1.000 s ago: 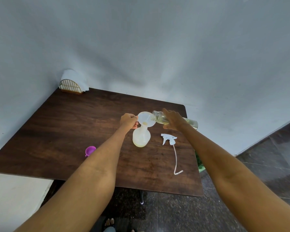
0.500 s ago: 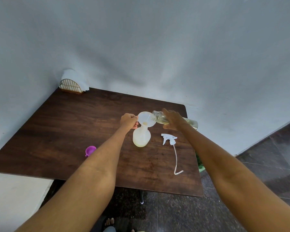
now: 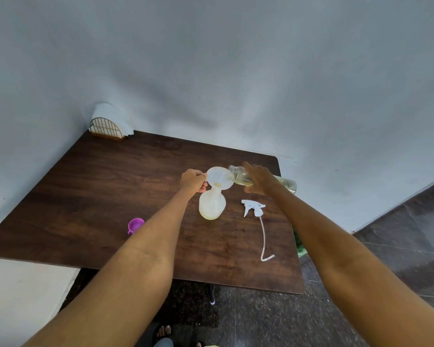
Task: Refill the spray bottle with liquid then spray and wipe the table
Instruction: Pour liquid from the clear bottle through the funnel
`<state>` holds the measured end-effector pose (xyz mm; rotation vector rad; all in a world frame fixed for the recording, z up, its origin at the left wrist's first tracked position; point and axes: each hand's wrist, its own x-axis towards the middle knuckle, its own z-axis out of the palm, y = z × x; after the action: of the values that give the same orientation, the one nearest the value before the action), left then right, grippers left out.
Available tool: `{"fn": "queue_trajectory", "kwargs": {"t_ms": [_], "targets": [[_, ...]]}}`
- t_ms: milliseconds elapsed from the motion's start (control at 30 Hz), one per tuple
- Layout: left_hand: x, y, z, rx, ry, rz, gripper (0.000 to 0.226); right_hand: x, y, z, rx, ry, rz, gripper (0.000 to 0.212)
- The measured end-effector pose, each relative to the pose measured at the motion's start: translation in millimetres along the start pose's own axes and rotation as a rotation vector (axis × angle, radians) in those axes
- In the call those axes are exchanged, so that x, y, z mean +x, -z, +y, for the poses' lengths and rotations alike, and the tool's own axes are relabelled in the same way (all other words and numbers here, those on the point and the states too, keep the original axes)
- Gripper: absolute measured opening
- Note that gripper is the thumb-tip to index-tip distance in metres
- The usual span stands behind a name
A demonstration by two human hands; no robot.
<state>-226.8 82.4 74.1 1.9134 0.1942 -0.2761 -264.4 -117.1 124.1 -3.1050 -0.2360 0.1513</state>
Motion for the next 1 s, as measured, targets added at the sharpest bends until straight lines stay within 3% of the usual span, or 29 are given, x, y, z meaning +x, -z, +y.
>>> {"fn": "queue_trajectory", "kwargs": {"t_ms": [1000], "targets": [[1.7,0.3,-0.2,0.012,-0.002,0.009,0.020,-1.8,1.2,0.5,-0.009,-0.002,-0.005,0.063]]}}
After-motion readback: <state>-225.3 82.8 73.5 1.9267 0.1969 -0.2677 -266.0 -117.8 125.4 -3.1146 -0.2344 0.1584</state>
